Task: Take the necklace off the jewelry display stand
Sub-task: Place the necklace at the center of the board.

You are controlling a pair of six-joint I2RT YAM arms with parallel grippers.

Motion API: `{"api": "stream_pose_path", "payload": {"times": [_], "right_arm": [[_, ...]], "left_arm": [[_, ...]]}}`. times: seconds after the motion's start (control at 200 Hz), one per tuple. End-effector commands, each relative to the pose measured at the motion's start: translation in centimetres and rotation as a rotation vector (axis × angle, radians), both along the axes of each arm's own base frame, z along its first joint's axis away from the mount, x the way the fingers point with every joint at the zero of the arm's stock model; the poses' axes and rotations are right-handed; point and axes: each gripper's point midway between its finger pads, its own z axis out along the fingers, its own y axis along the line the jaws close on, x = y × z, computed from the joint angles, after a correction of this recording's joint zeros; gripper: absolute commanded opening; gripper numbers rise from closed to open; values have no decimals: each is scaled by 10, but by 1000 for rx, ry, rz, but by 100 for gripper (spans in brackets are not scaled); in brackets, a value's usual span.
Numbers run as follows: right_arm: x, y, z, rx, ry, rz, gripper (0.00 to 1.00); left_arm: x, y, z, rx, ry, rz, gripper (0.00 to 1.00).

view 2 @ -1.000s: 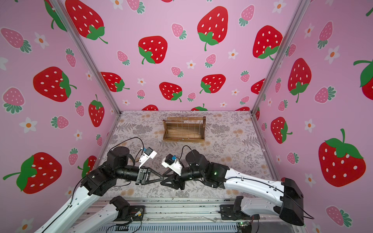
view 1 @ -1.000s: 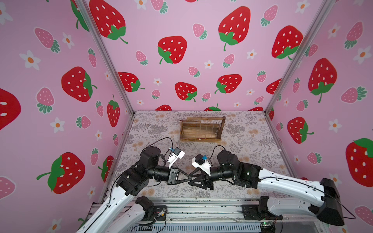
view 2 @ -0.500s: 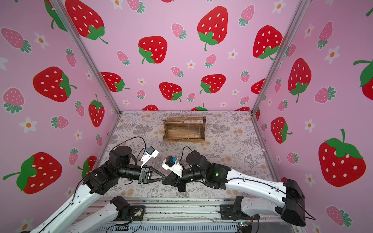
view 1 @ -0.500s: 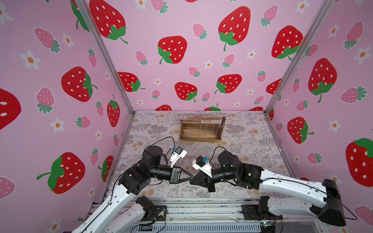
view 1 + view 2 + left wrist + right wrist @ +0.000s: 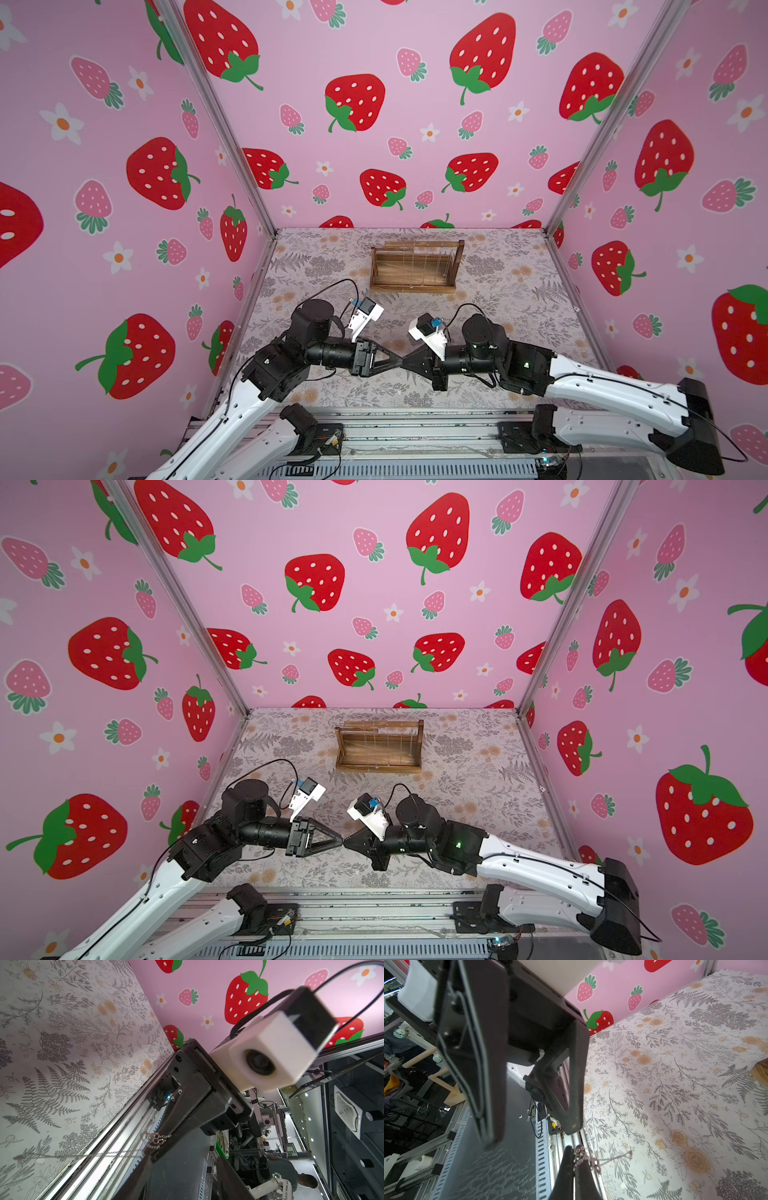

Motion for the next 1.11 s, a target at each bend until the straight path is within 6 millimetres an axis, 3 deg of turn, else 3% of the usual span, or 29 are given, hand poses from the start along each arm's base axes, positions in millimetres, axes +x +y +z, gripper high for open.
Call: {"api": "stream_pose_path", "payload": {"times": [0.0, 0.115, 0.285, 0.555, 0.845, 1.101], "right_arm": [[6, 0, -15, -33, 37, -47, 0], [9, 1, -30, -51, 68, -73, 0], [14, 6, -51, -102, 113, -101, 0], [9, 30, -71, -130, 210, -52, 0], [11, 57, -75, -154, 254, -24, 0], [9, 76, -64, -129, 261, 9, 0]], "left_arm": [[4, 6, 32, -39, -124, 50, 51], [13, 18, 24, 45, -179, 143, 50], [33, 49, -9, 238, -247, 321, 41], [41, 76, -36, 326, -290, 455, 47], [31, 88, -32, 284, -338, 498, 50], [31, 88, -31, 265, -352, 501, 51]]}}
